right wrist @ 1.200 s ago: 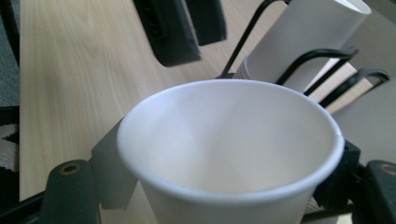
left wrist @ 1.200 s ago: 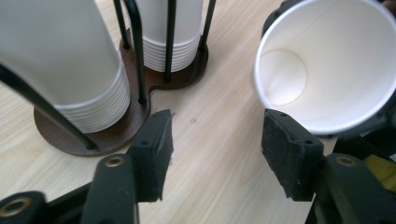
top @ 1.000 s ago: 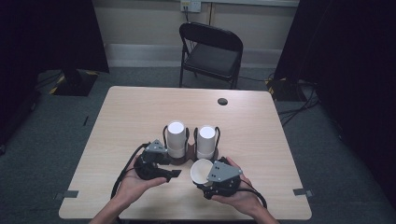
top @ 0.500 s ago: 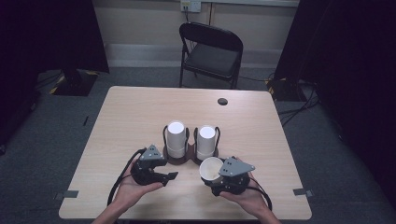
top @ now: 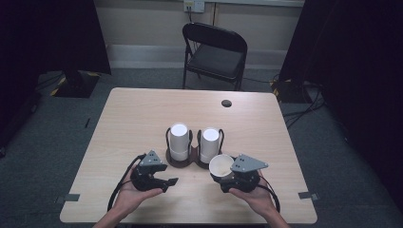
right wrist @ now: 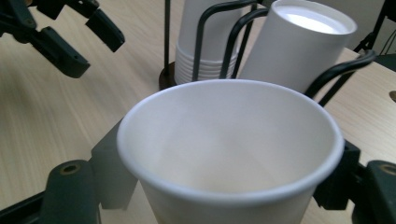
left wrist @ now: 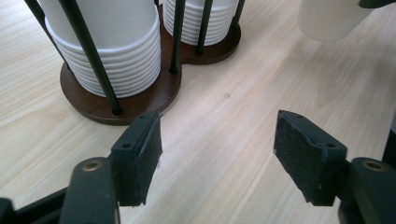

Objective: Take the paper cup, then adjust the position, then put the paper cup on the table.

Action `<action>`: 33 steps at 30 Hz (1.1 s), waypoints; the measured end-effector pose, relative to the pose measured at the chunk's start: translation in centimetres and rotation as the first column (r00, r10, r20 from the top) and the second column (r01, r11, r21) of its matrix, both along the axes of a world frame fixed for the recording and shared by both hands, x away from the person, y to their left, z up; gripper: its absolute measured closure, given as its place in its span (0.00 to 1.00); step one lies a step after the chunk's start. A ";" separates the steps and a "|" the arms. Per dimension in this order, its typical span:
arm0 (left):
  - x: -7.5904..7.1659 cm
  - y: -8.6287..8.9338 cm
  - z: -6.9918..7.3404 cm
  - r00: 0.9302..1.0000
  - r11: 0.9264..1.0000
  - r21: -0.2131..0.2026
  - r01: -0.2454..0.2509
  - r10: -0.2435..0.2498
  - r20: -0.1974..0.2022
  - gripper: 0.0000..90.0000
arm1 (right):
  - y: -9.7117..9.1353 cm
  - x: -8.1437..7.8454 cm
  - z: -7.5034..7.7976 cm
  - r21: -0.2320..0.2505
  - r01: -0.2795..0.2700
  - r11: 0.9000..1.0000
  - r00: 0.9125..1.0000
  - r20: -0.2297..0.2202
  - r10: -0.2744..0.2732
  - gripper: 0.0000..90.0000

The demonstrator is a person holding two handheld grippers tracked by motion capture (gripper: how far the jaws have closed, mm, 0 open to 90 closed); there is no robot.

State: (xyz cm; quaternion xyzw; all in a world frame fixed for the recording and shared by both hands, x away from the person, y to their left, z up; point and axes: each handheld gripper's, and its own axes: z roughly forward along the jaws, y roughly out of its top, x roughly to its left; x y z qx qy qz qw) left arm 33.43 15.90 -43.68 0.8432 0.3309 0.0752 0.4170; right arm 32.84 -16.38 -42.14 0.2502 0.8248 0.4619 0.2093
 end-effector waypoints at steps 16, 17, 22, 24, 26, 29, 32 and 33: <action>-1.3 0.0 0.9 0.993 0.998 -0.065 0.001 0.007 0.114 0.28 | -3.1 1.1 -0.1 0.071 0.132 0.989 0.991 -0.012 -0.131 0.27; -1.4 -0.1 0.9 0.994 0.997 -0.080 0.007 0.001 0.107 0.28 | -3.5 1.4 -0.3 0.072 0.156 0.985 0.988 -0.017 -0.155 0.27; -1.4 0.2 1.0 0.994 0.997 -0.081 0.006 0.003 0.109 0.30 | -4.6 2.3 -0.5 0.086 0.198 0.976 0.980 -0.023 -0.196 0.27; -1.4 0.3 1.1 0.995 0.996 -0.093 -0.010 0.019 0.096 0.32 | -5.4 3.1 -0.9 0.095 0.226 0.969 0.974 -0.035 -0.224 0.27; -1.4 0.3 1.1 0.994 0.996 -0.089 -0.014 0.024 0.105 0.32 | -5.7 3.5 -1.1 0.092 0.243 0.966 0.970 -0.033 -0.241 0.27; -1.5 0.3 1.1 0.992 0.997 -0.074 -0.016 0.025 0.121 0.32 | -5.9 4.1 -1.3 0.102 0.262 0.960 0.965 -0.032 -0.260 0.26; -1.6 0.4 1.1 0.992 0.997 -0.073 -0.023 0.032 0.124 0.30 | -6.1 5.4 -1.6 0.130 0.303 0.944 0.953 -0.043 -0.300 0.26; -1.6 0.4 1.1 0.992 0.997 -0.073 -0.023 0.032 0.124 0.30 | -6.1 5.4 -1.6 0.130 0.303 0.944 0.953 -0.043 -0.300 0.26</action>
